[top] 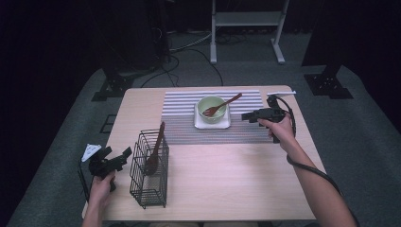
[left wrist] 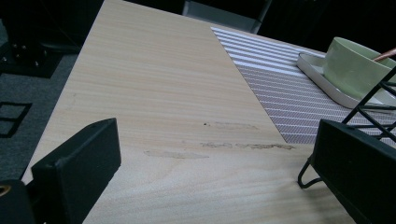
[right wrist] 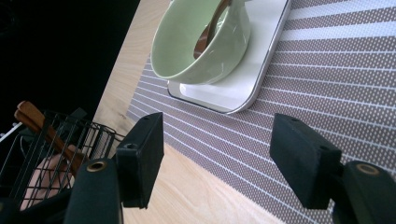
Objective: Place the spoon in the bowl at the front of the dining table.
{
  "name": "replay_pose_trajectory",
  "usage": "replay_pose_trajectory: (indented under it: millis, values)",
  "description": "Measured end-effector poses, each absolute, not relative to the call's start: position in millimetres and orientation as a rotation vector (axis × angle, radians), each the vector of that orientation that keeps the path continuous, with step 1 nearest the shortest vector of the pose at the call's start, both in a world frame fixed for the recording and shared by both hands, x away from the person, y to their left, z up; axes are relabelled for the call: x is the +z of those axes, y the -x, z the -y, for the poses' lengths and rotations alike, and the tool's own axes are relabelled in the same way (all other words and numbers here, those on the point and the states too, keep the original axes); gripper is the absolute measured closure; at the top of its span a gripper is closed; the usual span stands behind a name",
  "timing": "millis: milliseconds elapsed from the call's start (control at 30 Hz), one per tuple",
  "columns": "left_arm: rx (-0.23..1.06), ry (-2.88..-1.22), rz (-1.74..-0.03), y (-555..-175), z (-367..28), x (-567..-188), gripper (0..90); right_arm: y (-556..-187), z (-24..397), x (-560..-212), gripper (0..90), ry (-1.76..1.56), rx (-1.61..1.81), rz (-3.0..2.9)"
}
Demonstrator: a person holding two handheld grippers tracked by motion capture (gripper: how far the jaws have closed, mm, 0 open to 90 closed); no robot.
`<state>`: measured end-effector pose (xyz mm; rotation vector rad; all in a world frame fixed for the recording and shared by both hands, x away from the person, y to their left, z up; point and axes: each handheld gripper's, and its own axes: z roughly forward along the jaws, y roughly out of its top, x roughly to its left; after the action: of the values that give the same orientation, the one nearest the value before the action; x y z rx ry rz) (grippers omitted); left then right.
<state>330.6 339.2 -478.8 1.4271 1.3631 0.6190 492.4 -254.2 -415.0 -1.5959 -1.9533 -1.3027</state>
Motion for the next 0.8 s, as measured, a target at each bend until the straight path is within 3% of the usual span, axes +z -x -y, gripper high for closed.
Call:
replay_pose_trajectory:
  millis: [800]
  values:
    - [0.619, -1.431, -1.364, -330.5, -338.4, -478.6, 0.5, -465.6, 271.8, -420.0, 33.3, 1.553, -1.294, 1.965]
